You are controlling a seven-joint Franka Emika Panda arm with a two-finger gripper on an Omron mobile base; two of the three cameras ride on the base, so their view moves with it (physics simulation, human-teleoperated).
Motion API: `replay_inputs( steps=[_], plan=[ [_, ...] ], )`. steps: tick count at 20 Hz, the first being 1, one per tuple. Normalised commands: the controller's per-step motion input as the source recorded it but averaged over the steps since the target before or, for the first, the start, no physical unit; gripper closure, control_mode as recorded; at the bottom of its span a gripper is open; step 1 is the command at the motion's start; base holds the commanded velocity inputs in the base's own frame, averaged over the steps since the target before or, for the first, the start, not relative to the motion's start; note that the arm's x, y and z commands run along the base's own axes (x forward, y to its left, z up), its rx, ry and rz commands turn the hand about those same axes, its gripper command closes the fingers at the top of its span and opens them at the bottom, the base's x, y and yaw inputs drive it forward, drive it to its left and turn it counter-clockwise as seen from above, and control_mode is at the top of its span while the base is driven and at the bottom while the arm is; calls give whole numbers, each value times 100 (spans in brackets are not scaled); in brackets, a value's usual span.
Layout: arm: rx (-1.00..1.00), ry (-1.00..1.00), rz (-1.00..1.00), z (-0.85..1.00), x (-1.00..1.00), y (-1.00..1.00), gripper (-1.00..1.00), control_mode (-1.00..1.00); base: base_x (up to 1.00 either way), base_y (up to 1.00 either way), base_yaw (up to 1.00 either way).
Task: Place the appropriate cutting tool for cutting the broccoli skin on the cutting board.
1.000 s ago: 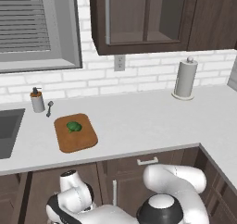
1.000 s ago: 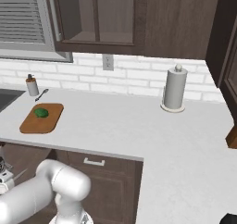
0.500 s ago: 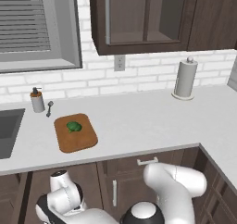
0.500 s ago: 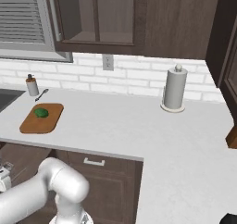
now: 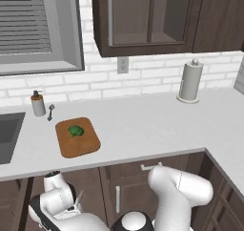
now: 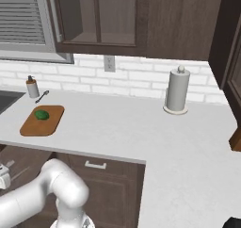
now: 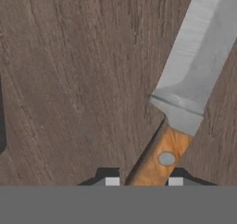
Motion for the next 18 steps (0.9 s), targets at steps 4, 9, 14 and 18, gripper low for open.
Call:
replay_inputs(
  steps=[4,9,14,18],
  plan=[
    [0,-2,0,-61,-33,-1,100,-100,0,0,0],
    [1,-1,-4,-11,-47,0,100,-100,0,0,0],
    [0,0,-12,46,-12,0,100,-100,0,0,0],
    [0,0,-19,92,0,-1,100,-100,0,0,0]
  ],
)
